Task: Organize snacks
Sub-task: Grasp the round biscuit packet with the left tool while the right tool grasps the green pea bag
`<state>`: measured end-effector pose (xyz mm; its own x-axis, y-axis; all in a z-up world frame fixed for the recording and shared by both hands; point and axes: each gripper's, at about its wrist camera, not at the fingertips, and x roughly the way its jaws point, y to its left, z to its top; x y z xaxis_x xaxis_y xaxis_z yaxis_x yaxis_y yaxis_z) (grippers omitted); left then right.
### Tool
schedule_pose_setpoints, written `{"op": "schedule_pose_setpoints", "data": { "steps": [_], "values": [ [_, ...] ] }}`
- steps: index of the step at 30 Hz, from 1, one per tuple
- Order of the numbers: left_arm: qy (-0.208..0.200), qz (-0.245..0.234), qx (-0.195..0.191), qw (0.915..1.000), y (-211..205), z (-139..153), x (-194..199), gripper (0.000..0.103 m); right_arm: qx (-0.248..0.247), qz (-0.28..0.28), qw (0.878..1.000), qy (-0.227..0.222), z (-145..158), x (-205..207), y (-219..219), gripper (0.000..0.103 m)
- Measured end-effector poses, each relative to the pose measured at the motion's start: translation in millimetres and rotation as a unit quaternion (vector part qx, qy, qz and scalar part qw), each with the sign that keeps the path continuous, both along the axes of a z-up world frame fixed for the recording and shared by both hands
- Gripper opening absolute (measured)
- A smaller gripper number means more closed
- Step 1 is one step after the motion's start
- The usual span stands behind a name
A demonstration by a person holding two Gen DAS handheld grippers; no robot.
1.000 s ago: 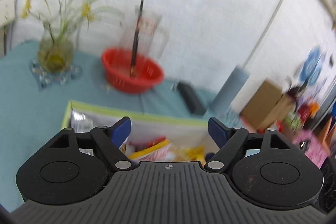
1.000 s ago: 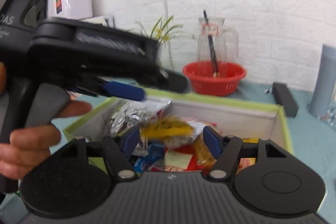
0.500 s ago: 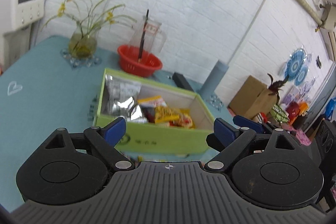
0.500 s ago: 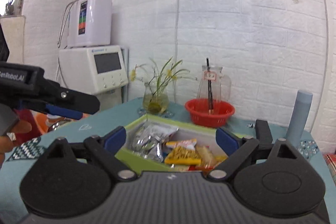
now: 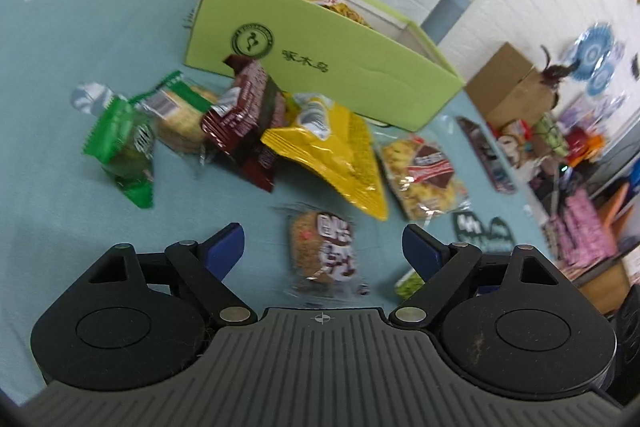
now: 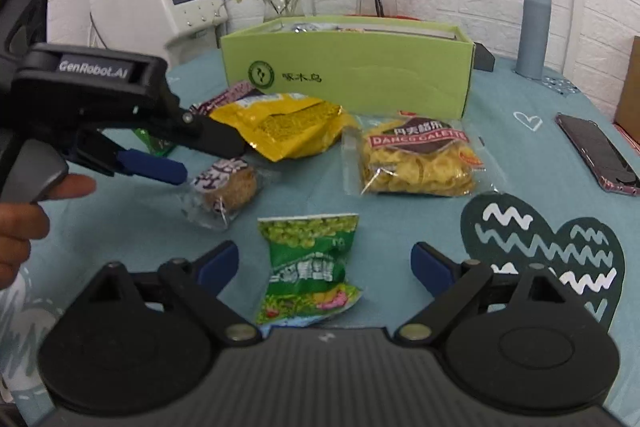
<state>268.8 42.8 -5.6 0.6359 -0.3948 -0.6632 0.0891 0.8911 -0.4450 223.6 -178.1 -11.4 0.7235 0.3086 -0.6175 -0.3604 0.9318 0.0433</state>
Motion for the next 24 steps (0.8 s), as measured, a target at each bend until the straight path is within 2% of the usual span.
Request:
{"op": "schedule_pose_setpoints", "data": {
  "steps": [2, 7, 11, 20, 23, 24],
  "values": [
    [-0.008, 0.007, 0.016, 0.9998, 1, 3, -2, 0.075, -0.011, -0.009, 1.0, -0.003, -2, 3, -2, 0.092],
    [-0.014, 0.005, 0.016, 0.9998, 3, 6, -6, 0.076, -0.012, -0.053, 0.998, 0.002, 1, 11, -19, 0.092],
    [-0.012, -0.014, 0.016, 0.9997, -7, 5, -3, 0.076, -0.015, -0.039, 0.999, 0.005, 1, 5, -15, 0.092],
    [-0.032, -0.032, 0.112, 0.9927, -35, -3, -1, 0.076, -0.021, -0.018, 1.0, 0.001, 0, 3, -14, 0.093],
    [-0.025, -0.037, 0.13, 0.9905, -40, -9, 3, 0.072, -0.031, -0.014, 0.999, 0.015, 6, 2, -12, 0.092],
    [-0.028, -0.037, 0.131, 0.9903, -40, -9, 2, 0.072, -0.035, -0.009, 0.999, 0.002, 8, -3, -10, 0.092]
  ]
}}
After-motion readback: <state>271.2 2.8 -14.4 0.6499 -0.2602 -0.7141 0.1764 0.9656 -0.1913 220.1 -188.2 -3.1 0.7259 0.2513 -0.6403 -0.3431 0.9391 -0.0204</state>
